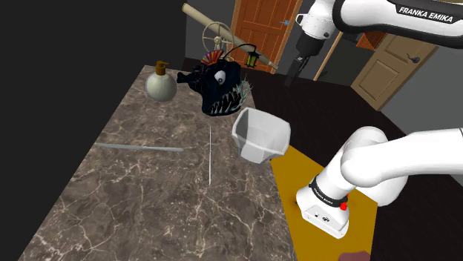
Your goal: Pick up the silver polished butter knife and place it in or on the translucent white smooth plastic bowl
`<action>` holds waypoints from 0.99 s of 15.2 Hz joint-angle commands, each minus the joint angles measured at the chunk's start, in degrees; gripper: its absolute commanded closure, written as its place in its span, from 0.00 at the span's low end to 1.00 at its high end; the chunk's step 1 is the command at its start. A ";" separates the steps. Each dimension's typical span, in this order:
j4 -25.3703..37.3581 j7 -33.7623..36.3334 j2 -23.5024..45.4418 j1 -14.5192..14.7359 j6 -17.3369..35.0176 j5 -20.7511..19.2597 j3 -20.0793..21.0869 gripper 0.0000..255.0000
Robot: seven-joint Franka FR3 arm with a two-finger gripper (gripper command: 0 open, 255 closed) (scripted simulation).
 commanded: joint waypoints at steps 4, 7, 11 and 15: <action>1.08 0.60 4.78 1.96 3.12 1.41 1.73 0.00; 2.62 1.10 9.76 3.80 6.00 2.63 3.44 0.00; 5.38 1.65 16.60 6.03 9.40 3.96 5.74 0.00; 8.89 2.16 23.57 8.03 12.23 4.86 8.04 0.00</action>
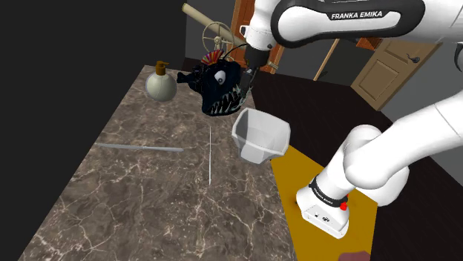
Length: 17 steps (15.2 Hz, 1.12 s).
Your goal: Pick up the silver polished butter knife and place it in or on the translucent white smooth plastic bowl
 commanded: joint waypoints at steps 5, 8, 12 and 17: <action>6.72 0.92 10.97 2.79 3.34 0.63 3.55 0.00; 10.49 1.41 16.32 4.09 4.45 0.44 5.22 0.00; 16.12 2.15 23.52 5.89 5.33 -0.32 7.34 0.00; 24.18 3.14 32.66 8.51 5.45 -1.98 9.61 0.00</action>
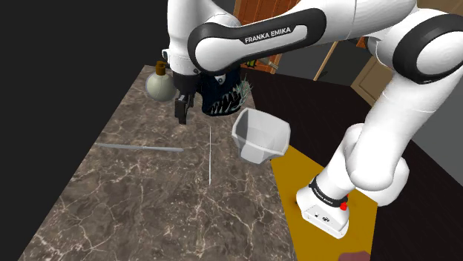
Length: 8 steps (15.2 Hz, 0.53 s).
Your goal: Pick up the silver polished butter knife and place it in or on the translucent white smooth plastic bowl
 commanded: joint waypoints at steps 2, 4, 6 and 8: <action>5.25 0.41 5.39 1.68 -0.47 -1.14 1.16 0.00; 9.05 0.72 9.16 2.98 -0.92 -2.02 1.85 0.00; 13.10 0.97 12.98 4.41 -1.57 -2.94 2.44 0.00; 17.44 1.12 16.88 5.97 -2.43 -3.87 2.93 0.00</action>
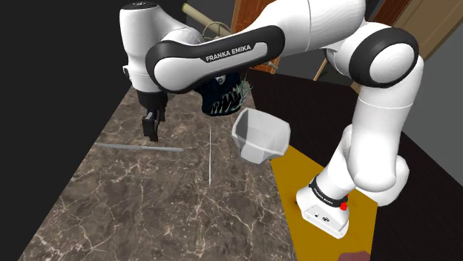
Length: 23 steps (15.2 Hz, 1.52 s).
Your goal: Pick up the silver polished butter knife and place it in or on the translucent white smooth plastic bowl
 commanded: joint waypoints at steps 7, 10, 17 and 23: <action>3.13 0.55 5.72 2.07 2.03 -1.47 0.41 0.00; 2.01 0.70 6.32 2.08 3.73 -1.69 0.29 0.00; 2.04 0.69 6.34 2.08 3.71 -1.70 0.28 0.00; 2.04 0.69 6.34 2.08 3.71 -1.70 0.28 1.00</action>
